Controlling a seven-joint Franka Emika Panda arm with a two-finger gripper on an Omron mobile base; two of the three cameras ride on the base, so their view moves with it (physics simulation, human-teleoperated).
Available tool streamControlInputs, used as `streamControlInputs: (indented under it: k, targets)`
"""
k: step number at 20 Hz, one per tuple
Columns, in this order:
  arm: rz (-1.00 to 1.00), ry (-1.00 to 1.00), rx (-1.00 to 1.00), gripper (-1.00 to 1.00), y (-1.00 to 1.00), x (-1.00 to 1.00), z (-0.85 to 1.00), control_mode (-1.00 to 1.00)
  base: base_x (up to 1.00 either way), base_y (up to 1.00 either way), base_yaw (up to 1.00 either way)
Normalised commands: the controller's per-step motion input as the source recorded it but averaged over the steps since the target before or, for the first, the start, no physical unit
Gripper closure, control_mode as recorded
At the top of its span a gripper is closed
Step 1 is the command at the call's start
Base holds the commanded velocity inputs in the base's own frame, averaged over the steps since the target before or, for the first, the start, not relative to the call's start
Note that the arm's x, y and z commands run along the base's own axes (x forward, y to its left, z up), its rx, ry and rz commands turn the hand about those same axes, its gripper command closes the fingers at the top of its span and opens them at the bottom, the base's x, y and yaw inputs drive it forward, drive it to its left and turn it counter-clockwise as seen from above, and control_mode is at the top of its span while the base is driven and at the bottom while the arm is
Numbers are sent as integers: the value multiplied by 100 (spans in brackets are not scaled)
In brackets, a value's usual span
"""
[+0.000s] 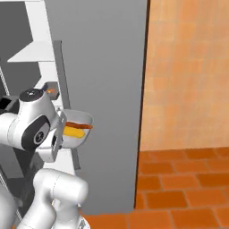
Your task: Take the meat container that has the shrimp and place it on the second highest rack of the freezer. Then take the vegetable container that has the carrot and corn and place it on the highest rack of the freezer.
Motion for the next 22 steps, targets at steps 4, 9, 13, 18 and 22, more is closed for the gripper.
streamControlInputs:
  k: [4,9,13,18,22]
  targets:
    - [0,0,0,100,0,0,0,100,48,-18,66]
    - [0,0,0,100,0,0,0,100,10,-6,63]
    - [0,0,0,100,0,0,0,100,19,-14,30]
    - [0,0,0,100,0,0,0,100,34,-3,14]
    - [0,0,0,100,0,0,0,100,56,0,14]
